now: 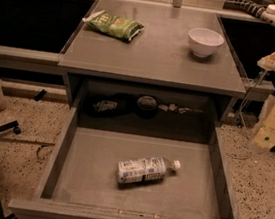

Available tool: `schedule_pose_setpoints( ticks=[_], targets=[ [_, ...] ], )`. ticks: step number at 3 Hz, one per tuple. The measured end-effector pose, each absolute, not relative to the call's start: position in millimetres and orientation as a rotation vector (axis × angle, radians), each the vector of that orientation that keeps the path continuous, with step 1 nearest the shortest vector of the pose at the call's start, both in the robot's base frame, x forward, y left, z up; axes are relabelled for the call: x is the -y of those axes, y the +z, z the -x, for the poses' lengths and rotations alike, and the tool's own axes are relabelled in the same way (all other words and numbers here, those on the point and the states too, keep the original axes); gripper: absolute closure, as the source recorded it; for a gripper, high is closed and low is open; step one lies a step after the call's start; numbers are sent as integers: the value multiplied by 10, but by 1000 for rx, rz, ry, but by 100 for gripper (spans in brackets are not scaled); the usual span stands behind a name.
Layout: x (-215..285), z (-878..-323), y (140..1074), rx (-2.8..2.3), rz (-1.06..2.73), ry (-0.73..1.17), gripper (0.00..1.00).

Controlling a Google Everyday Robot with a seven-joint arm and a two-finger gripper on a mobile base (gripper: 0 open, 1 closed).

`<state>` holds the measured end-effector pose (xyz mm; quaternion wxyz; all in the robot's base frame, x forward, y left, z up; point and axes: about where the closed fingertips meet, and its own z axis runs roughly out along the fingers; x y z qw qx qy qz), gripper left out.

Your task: Pick blue plastic bottle from top drawer and place on counter

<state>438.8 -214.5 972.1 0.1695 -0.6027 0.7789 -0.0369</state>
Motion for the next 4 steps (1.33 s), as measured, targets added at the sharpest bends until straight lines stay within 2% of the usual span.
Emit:
schedule_pose_setpoints(
  ticks=[1, 3, 4],
  targets=[
    [2026, -4335, 9414, -2175, 1683, -61, 0],
    [1392, -4228, 8410, -2052, 1738, 141, 0],
    [1108, -4261, 8197, -2001, 1774, 166, 0]
  ],
)
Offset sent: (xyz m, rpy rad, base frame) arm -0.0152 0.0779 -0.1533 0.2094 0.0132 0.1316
